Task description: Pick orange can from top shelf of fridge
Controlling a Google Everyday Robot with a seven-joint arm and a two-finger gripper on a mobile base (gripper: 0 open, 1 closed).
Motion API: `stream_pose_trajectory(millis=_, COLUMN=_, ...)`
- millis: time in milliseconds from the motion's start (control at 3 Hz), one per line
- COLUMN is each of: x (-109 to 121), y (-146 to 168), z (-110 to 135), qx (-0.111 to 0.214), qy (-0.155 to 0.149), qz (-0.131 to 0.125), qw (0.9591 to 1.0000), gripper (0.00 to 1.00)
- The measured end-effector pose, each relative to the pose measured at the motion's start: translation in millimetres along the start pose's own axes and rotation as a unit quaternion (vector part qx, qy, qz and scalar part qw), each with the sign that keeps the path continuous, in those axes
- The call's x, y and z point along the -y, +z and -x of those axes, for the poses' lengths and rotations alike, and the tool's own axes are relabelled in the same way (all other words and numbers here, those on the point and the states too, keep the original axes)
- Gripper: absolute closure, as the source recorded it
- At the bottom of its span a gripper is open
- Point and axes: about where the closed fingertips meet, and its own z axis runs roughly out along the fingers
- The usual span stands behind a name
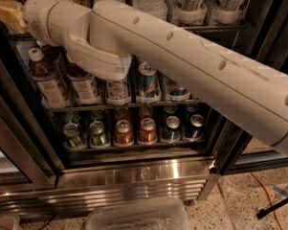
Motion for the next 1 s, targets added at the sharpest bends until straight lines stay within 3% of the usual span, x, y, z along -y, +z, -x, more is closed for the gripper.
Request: stream_pose_trajectory(millis=1000, x=-0.1, y=0.0, z=0.1, qx=0.000, qy=0.000, qz=0.000, qw=1.0000, gripper=0.98)
